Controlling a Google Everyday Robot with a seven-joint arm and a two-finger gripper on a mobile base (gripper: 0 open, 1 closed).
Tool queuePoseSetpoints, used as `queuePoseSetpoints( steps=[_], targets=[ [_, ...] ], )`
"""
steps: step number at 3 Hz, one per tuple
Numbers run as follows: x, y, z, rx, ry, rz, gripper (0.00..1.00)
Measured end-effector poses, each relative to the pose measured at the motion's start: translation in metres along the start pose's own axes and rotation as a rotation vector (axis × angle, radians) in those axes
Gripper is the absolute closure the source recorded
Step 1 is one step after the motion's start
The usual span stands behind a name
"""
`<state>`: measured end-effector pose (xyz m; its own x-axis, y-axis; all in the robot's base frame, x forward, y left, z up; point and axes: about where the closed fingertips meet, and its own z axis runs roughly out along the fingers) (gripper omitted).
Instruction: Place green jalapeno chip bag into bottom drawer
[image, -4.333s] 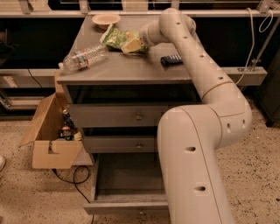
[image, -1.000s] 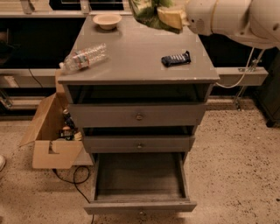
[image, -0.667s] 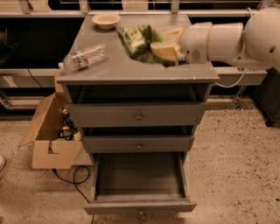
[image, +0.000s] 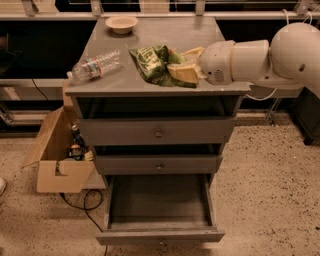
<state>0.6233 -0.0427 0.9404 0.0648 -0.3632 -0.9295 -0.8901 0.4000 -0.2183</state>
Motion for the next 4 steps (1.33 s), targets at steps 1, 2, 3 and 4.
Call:
queuePoseSetpoints(
  steps=[1,2,3,4],
  targets=[
    [0.022,0.036,0.018,-0.115,0.021,0.009,1.0],
    [0.061,0.099,0.036,-0.262,0.04,0.058,1.0],
    [0.127,0.17,0.068,-0.396,0.1,0.158,1.0],
    [0.127,0.17,0.068,-0.396,0.1,0.158,1.0]
  ],
)
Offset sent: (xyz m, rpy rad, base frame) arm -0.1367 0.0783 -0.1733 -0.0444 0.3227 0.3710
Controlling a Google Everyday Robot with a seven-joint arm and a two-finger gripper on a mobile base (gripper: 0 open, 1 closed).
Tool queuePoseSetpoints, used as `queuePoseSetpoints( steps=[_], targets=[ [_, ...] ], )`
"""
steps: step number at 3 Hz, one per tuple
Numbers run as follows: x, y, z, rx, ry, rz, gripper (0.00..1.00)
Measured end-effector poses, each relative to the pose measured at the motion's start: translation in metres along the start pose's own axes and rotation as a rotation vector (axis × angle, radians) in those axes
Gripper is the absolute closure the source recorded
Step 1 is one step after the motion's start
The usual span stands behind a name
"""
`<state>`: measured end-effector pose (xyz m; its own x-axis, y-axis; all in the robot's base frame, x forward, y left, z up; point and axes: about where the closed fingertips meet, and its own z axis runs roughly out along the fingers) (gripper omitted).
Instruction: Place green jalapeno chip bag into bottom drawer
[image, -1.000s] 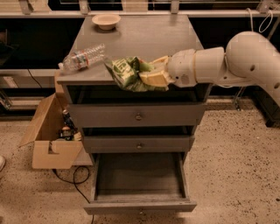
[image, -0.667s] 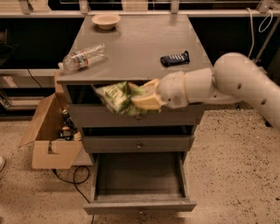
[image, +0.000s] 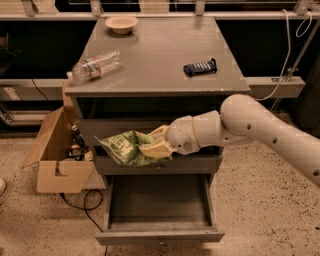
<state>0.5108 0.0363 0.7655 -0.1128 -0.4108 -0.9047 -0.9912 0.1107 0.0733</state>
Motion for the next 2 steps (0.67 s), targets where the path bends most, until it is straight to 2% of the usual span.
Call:
queuePoseSetpoints(
  steps=[1,2],
  targets=[
    [0.035,-0.002,0.027,-0.045,0.061,0.031,1.0],
    [0.109,-0.01,0.074,-0.104,0.157,0.107,1.0]
  ],
)
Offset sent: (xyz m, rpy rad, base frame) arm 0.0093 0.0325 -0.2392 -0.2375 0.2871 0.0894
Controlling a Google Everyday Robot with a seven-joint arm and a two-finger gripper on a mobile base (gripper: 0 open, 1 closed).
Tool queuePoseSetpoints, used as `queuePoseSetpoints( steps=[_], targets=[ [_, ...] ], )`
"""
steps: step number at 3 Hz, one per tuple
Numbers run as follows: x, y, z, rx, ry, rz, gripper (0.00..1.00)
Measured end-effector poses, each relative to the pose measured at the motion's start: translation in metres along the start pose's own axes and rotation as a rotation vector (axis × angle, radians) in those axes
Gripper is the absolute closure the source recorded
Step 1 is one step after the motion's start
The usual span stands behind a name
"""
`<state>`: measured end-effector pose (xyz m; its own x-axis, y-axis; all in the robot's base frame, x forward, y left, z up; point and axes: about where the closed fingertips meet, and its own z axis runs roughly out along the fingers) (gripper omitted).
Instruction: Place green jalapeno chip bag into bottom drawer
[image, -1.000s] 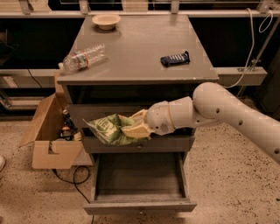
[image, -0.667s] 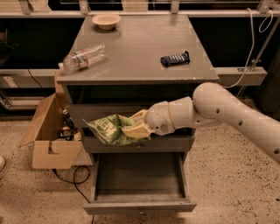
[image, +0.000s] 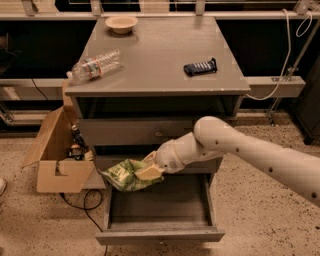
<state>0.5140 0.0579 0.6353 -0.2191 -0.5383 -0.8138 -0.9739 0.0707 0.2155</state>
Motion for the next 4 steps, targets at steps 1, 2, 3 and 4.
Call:
queuePoseSetpoints(
  steps=[1,2,3,4],
  targets=[
    [0.065,-0.035,0.029,0.033,0.033,0.107,1.0],
    [0.121,-0.068,0.051,0.088,0.009,0.21,1.0],
    [0.127,-0.065,0.059,0.074,0.006,0.221,1.0],
    [0.137,-0.067,0.063,0.103,0.058,0.236,1.0]
  ],
)
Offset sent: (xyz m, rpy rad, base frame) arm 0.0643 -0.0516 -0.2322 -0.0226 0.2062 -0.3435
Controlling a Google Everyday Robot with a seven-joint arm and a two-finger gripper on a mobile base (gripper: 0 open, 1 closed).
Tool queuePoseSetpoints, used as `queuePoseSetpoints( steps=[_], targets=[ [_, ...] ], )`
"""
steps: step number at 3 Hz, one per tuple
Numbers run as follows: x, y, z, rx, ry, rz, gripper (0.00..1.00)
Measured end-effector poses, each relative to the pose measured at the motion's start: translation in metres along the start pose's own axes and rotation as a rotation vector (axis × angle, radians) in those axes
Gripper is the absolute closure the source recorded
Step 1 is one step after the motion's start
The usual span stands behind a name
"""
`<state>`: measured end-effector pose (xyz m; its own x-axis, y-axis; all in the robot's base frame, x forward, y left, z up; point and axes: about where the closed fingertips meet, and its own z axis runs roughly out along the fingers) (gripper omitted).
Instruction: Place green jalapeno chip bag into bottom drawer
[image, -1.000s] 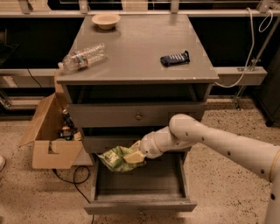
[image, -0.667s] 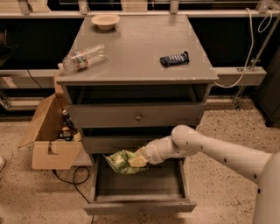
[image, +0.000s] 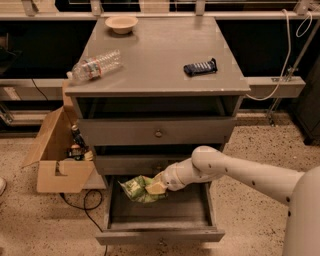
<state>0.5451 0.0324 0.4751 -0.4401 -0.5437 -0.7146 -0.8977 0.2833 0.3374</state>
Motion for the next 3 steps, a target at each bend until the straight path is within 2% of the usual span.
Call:
queuePoseSetpoints(
  steps=[1,2,3],
  targets=[
    [0.062,-0.043,0.012,0.152,0.127,0.103,1.0],
    [0.111,-0.082,0.011,0.213,0.112,0.193,1.0],
    [0.153,-0.121,0.013,0.227,0.072,0.274,0.81]
  ],
)
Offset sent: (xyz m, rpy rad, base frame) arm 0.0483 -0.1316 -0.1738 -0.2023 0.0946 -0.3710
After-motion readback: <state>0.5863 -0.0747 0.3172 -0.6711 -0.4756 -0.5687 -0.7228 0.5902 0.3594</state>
